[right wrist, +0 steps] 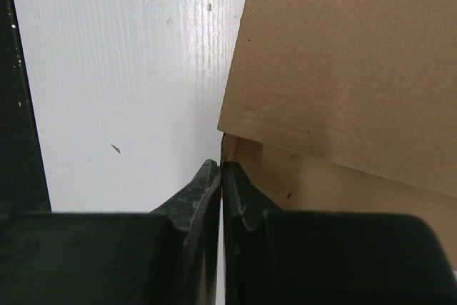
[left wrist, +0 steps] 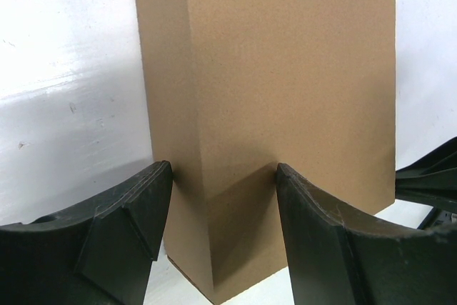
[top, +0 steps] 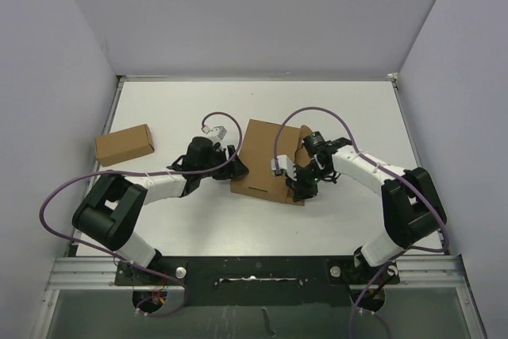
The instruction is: Fold the paper box
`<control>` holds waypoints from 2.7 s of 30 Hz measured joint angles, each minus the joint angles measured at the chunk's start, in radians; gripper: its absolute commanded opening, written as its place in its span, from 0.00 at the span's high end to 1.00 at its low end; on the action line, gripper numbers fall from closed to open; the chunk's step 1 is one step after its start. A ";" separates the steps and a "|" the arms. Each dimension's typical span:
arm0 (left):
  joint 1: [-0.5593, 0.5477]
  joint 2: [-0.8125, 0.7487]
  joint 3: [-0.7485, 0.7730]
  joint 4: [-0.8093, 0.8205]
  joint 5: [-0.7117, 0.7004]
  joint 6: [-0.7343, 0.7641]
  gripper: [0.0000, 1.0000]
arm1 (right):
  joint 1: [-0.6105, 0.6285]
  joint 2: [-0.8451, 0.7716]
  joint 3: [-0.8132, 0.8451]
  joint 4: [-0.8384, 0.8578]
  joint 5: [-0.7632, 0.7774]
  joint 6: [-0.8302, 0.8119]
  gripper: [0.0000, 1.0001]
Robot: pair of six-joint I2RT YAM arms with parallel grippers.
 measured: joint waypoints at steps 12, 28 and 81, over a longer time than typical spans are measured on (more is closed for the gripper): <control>-0.001 0.000 0.000 0.000 0.000 0.000 0.43 | 0.016 0.000 0.009 0.002 0.024 0.057 0.99; 0.000 0.000 0.000 0.000 0.001 0.000 0.43 | -0.001 0.019 0.017 -0.022 0.009 0.018 0.99; -0.029 0.006 0.045 -0.062 -0.045 0.004 0.35 | 0.035 0.006 0.046 0.008 -0.011 0.175 0.77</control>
